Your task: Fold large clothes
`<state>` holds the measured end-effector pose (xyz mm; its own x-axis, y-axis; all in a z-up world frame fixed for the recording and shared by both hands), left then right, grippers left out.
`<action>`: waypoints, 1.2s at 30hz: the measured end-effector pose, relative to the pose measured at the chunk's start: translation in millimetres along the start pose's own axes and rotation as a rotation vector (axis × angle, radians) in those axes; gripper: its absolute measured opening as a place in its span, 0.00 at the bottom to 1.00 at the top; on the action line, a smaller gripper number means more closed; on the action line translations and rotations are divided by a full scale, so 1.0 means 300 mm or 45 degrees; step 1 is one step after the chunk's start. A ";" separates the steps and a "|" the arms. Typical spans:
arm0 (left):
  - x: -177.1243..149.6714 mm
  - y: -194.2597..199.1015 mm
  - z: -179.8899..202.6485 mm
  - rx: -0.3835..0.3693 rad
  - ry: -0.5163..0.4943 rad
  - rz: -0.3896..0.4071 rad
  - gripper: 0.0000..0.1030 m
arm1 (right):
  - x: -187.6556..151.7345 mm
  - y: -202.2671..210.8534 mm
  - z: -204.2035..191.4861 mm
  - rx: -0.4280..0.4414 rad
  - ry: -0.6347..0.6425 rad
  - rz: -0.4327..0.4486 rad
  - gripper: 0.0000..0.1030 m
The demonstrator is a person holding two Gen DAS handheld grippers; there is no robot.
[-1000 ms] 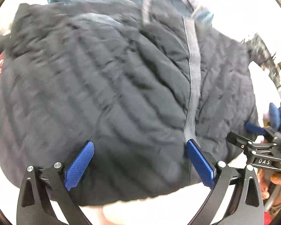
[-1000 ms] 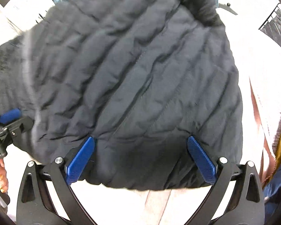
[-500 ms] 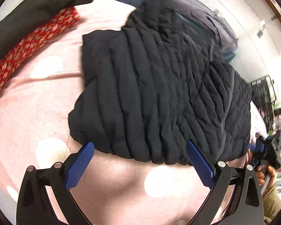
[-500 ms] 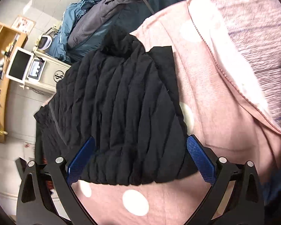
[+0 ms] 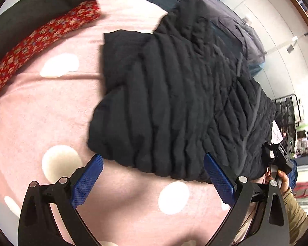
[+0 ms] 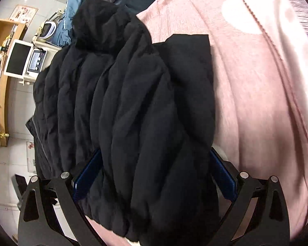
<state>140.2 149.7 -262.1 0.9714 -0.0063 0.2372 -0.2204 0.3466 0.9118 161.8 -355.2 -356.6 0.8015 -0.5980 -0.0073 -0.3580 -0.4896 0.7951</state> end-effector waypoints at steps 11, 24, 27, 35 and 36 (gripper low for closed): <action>0.129 0.021 -0.112 -0.008 -0.034 0.029 0.94 | 0.041 -0.022 -0.011 0.007 -0.026 0.007 0.95; 0.293 -0.193 -0.132 -0.239 -0.031 -0.107 0.94 | 0.034 -0.041 -0.048 -0.091 -0.058 -0.003 0.95; 0.303 -0.226 -0.130 -0.283 0.016 -0.108 0.95 | 0.029 -0.045 -0.063 -0.104 -0.072 -0.003 0.95; 0.326 -0.261 -0.103 -0.256 0.045 -0.110 0.95 | 0.006 -0.041 -0.086 -0.159 -0.058 0.035 0.94; 0.325 -0.258 -0.102 -0.261 0.047 -0.103 0.95 | 0.003 -0.040 -0.089 -0.177 -0.054 0.043 0.93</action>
<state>254.7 151.0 -319.8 0.9886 -0.0089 0.1503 -0.1229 0.5295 0.8393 179.6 -333.2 -349.9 0.7680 -0.6405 -0.0022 -0.3124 -0.3775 0.8717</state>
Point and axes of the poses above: each gripper's, at about its wrist camera, not at the fingertips, and y roughly against the way its jaws point, z to its right, x to its top, the point moved 7 cm from there along -y, roughly the way its jaws point, and after that the axes turned 9 degrees about -y, right-handed, at the moved point
